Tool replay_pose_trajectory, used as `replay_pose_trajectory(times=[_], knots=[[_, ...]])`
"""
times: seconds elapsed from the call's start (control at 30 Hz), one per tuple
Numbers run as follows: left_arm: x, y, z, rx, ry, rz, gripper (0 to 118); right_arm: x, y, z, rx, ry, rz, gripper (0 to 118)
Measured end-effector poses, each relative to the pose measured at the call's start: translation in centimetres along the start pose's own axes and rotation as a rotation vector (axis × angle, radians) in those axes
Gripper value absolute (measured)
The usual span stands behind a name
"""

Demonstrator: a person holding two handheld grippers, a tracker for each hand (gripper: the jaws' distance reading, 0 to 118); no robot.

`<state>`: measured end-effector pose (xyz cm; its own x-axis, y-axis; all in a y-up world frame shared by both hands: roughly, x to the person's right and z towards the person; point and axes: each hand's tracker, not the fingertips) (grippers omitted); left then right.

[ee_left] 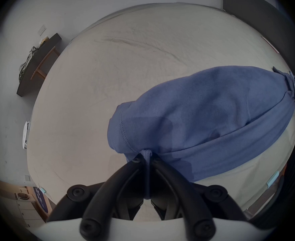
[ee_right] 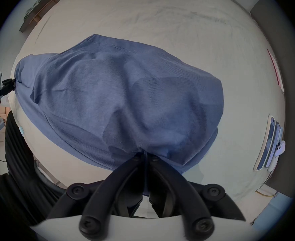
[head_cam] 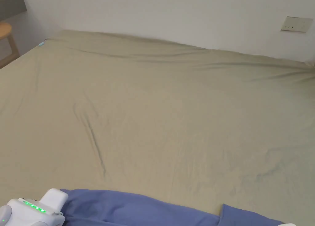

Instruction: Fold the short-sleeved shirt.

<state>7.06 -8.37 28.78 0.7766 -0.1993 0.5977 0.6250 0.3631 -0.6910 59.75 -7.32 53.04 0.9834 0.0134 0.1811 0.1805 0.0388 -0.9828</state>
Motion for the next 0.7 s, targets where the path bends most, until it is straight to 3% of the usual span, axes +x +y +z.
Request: replay_pose_trajectory(times=[0.07, 0.1, 0.13, 0.2, 0.23, 0.4, 0.57, 0.7], knots=[[-0.4, 0.3, 0.4, -0.004, -0.009, 0.005, 9, 0.1, -0.2, 0.8, 0.023, -0.012, -0.015, 17], [-0.6, 0.4, 0.7, 0.0, -0.011, 0.014, 19, 0.3, -0.2, 1.4, 0.043, -0.029, -0.032, 33], [-0.7, 0.6, 1.4, 0.035, 0.035, 0.03, 41, 0.4, -0.2, 2.2, 0.072, -0.06, -0.039, 55], [-1.3, 1.3, 3.5, 0.122, 0.072, 0.028, 110, 0.6, 0.1, 4.4, 0.17, -0.156, -0.013, 104], [-1.8, 2.0, 4.9, 0.168, 0.049, 0.048, 118, 0.6, 0.4, 6.1, 0.238, -0.186, 0.002, 105], [-3.0, 5.9, 13.8, 0.534, 0.055, 0.183, 113, -1.0, 1.9, 16.4, 0.647, -0.259, -0.053, 105], [-1.9, 8.6, 23.0, 0.903, 0.045, 0.326, 114, -6.8, 1.1, 25.3, 1.153, -0.303, -0.078, 105], [1.0, 9.2, 27.5, 1.034, 0.001, 0.345, 112, -12.2, 0.7, 28.1, 1.314, -0.333, -0.049, 105]])
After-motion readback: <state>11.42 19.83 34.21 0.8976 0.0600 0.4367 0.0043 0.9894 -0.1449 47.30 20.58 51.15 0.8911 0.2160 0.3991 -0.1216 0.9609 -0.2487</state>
